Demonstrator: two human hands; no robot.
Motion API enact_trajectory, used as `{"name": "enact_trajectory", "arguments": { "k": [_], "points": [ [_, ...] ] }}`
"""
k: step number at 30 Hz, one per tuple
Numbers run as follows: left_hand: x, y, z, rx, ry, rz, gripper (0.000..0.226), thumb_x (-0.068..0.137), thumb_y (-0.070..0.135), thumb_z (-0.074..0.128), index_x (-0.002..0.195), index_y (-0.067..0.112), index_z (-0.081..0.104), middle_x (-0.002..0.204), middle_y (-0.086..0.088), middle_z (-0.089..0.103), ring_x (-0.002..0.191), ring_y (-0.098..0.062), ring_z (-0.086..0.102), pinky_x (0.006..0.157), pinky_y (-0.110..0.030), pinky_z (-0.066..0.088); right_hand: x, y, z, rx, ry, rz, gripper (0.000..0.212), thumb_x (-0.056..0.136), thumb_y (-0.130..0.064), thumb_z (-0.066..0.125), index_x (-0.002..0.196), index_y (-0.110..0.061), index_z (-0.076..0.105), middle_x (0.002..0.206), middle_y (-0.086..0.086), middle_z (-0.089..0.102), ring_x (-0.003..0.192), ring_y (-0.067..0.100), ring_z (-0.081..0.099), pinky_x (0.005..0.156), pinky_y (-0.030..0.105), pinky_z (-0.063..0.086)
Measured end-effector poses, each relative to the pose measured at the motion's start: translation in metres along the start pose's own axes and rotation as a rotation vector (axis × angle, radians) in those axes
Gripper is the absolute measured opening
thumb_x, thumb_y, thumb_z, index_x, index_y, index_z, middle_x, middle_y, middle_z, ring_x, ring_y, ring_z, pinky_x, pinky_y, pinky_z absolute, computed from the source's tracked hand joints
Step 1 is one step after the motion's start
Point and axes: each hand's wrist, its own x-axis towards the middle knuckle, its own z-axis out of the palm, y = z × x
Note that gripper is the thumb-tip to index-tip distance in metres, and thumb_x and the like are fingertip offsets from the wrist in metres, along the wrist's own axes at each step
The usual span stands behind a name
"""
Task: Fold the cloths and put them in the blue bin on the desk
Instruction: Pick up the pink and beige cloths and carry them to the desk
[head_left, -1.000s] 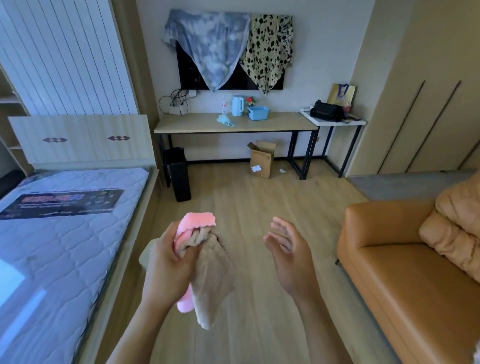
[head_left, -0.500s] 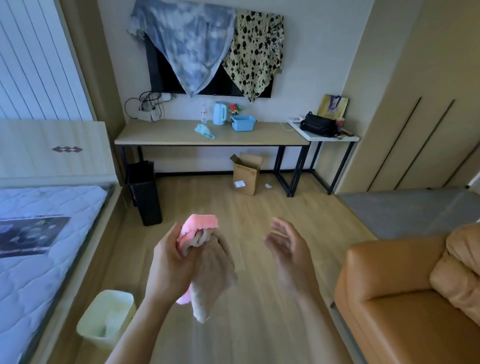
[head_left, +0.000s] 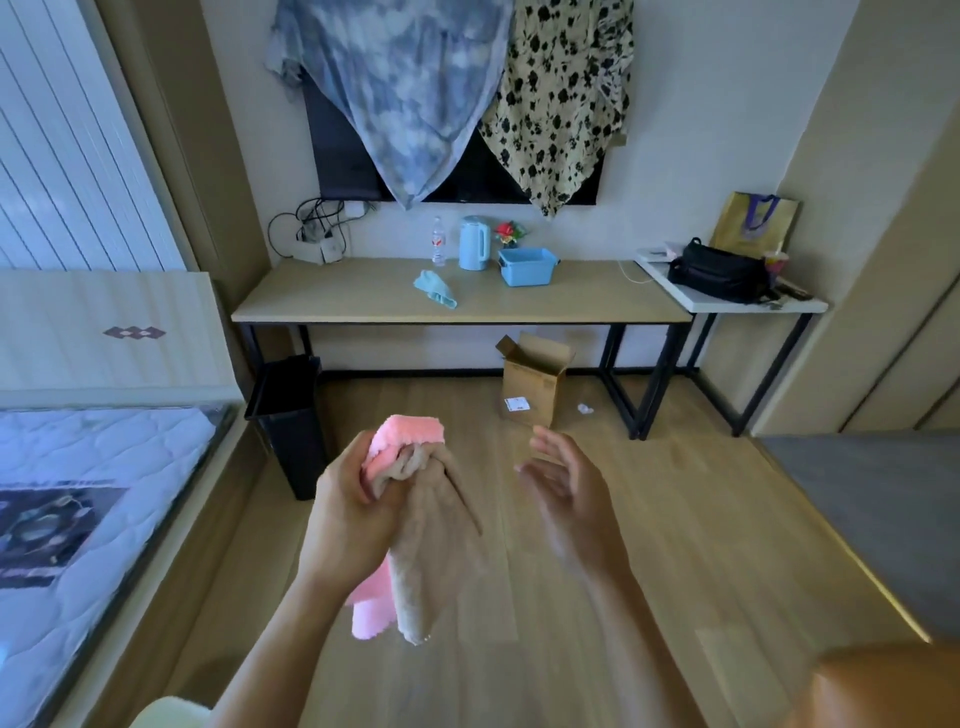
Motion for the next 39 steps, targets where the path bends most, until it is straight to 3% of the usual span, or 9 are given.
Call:
{"name": "enact_trajectory", "arguments": {
  "k": [3, 7, 12, 15, 21, 25, 27, 33, 39],
  "points": [
    [0.062, -0.001, 0.029, -0.002, 0.045, -0.042, 0.017, 0.087, 0.01, 0.067, 0.093, 0.026, 0.065, 0.08, 0.001, 0.07, 0.074, -0.016, 0.068, 0.06, -0.034, 0.057, 0.077, 0.007, -0.007, -0.013, -0.056, -0.033, 0.054, 0.087, -0.048, 0.065, 0.136, -0.03, 0.054, 0.129, -0.016, 0.06, 0.113, -0.002, 0.062, 0.099, 0.024, 0.049],
    [0.144, -0.001, 0.065, -0.025, 0.114, -0.043, 0.021, 0.087, 0.005, 0.066, 0.093, 0.025, 0.065, 0.079, 0.004, 0.071, 0.072, -0.01, 0.068, 0.055, -0.017, 0.051, 0.175, 0.021, -0.013, 0.023, -0.101, -0.044, 0.046, 0.091, -0.036, 0.068, 0.135, -0.03, 0.055, 0.13, -0.009, 0.061, 0.112, 0.001, 0.063, 0.096, 0.022, 0.049],
    [0.24, -0.016, 0.109, -0.035, 0.125, -0.042, 0.02, 0.089, 0.007, 0.065, 0.094, 0.026, 0.065, 0.085, 0.014, 0.07, 0.077, -0.004, 0.068, 0.057, -0.015, 0.053, 0.276, 0.045, -0.012, 0.023, -0.107, -0.043, 0.048, 0.09, -0.037, 0.069, 0.135, -0.029, 0.055, 0.13, -0.011, 0.061, 0.111, 0.0, 0.064, 0.097, 0.023, 0.05],
    [0.297, -0.033, 0.133, -0.041, 0.121, -0.03, 0.021, 0.088, 0.006, 0.065, 0.089, 0.027, 0.064, 0.08, 0.009, 0.069, 0.07, -0.007, 0.066, 0.053, -0.012, 0.048, 0.332, 0.062, -0.011, -0.003, -0.1, -0.047, 0.047, 0.091, -0.035, 0.068, 0.136, -0.03, 0.054, 0.131, -0.011, 0.061, 0.112, -0.001, 0.063, 0.096, 0.022, 0.05],
    [0.439, -0.08, 0.174, -0.061, 0.095, -0.071, 0.019, 0.086, 0.008, 0.066, 0.09, 0.027, 0.066, 0.077, 0.006, 0.071, 0.069, -0.012, 0.068, 0.057, -0.027, 0.053, 0.472, 0.094, 0.011, -0.041, -0.096, -0.015, 0.051, 0.091, -0.035, 0.069, 0.138, -0.026, 0.053, 0.132, -0.01, 0.06, 0.114, 0.0, 0.062, 0.096, 0.019, 0.051],
    [0.526, -0.103, 0.194, -0.054, 0.052, -0.103, 0.018, 0.084, 0.006, 0.067, 0.088, 0.023, 0.065, 0.073, -0.001, 0.069, 0.067, -0.022, 0.065, 0.059, -0.041, 0.053, 0.554, 0.106, 0.026, -0.026, -0.072, 0.008, 0.068, 0.077, -0.057, 0.063, 0.138, -0.028, 0.054, 0.129, -0.016, 0.06, 0.113, 0.0, 0.063, 0.097, 0.027, 0.053],
    [0.567, -0.115, 0.202, -0.037, 0.039, -0.107, 0.016, 0.082, 0.008, 0.067, 0.088, 0.023, 0.065, 0.073, -0.002, 0.069, 0.069, -0.023, 0.065, 0.062, -0.044, 0.055, 0.59, 0.115, 0.035, -0.012, -0.056, 0.023, 0.068, 0.076, -0.056, 0.062, 0.137, -0.026, 0.054, 0.127, -0.018, 0.06, 0.112, -0.001, 0.062, 0.098, 0.028, 0.053],
    [0.675, -0.15, 0.223, -0.046, 0.049, -0.138, 0.016, 0.084, 0.019, 0.069, 0.094, 0.031, 0.067, 0.077, 0.003, 0.072, 0.07, -0.017, 0.068, 0.061, -0.035, 0.053, 0.698, 0.148, 0.064, 0.006, -0.07, 0.079, 0.074, 0.071, -0.061, 0.059, 0.135, -0.026, 0.056, 0.125, -0.019, 0.062, 0.111, -0.002, 0.063, 0.097, 0.029, 0.052],
    [0.79, -0.194, 0.256, -0.003, 0.083, -0.139, 0.011, 0.087, 0.016, 0.07, 0.085, 0.025, 0.065, 0.064, 0.006, 0.065, 0.052, -0.009, 0.054, 0.048, -0.016, 0.041, 0.83, 0.188, 0.109, 0.008, -0.171, 0.069, 0.048, 0.087, -0.039, 0.066, 0.132, -0.026, 0.057, 0.129, -0.016, 0.061, 0.111, 0.0, 0.063, 0.089, 0.024, 0.054]
  ]
}}
